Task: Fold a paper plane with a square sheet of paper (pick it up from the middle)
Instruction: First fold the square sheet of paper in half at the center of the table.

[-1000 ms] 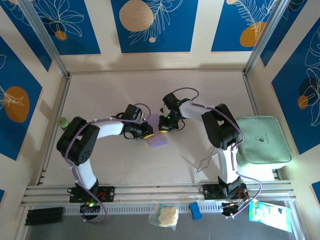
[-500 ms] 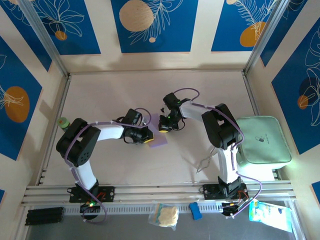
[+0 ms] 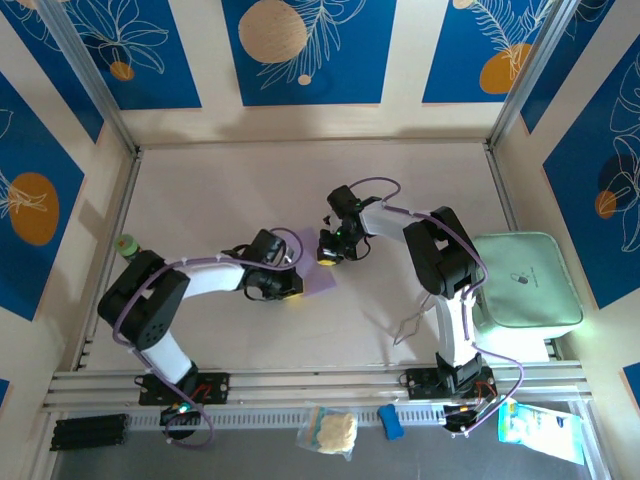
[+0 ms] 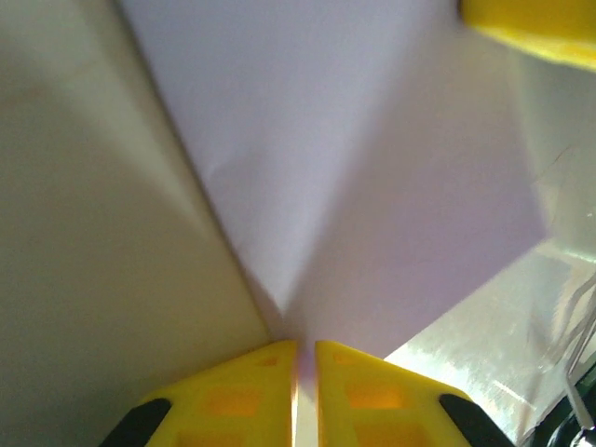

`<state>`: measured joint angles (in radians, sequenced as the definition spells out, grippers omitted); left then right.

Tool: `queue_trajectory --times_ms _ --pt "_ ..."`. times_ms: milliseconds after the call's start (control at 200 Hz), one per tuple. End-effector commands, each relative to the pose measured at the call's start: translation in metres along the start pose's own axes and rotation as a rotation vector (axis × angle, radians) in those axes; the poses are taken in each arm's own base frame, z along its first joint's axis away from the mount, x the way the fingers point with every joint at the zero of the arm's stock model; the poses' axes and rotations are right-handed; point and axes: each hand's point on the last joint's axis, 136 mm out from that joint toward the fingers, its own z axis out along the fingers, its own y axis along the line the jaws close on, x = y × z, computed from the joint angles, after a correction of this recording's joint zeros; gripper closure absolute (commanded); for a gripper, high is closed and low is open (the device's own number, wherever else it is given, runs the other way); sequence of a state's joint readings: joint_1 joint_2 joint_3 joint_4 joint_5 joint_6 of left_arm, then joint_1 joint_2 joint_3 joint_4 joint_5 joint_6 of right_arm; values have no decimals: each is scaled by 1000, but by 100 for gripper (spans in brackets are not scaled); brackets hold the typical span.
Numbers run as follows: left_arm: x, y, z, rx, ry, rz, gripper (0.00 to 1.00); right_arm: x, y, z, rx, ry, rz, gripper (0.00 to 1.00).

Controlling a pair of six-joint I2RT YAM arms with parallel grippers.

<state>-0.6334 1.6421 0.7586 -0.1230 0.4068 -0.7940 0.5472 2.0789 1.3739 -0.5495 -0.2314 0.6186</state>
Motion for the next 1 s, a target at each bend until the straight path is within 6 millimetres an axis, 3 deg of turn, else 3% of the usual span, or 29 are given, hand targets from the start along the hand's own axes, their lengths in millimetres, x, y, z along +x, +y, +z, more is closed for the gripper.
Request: queue_trajectory --times_ms 0,100,230,360,515,695,805,900,995 --pt "5 -4 -14 -20 -11 33 86 27 -87 42 278 84 130 99" --pt "-15 -29 -18 64 -89 51 86 27 -87 44 270 85 134 99" --pt "-28 -37 1 118 -98 24 85 27 -88 48 266 87 139 99" --pt "-22 -22 20 74 -49 -18 86 26 -89 49 267 80 140 99" --pt "0 6 22 2 -16 -38 86 24 -93 47 271 64 145 99" --pt "34 39 12 -69 29 -47 86 21 -97 46 274 50 153 99" --pt "44 40 0 -73 36 -14 86 21 -97 45 272 48 156 99" --pt "31 23 -17 -54 -13 44 86 19 -92 43 258 40 154 99" --pt "2 1 -37 -31 -110 84 85 16 -79 36 222 24 143 98"
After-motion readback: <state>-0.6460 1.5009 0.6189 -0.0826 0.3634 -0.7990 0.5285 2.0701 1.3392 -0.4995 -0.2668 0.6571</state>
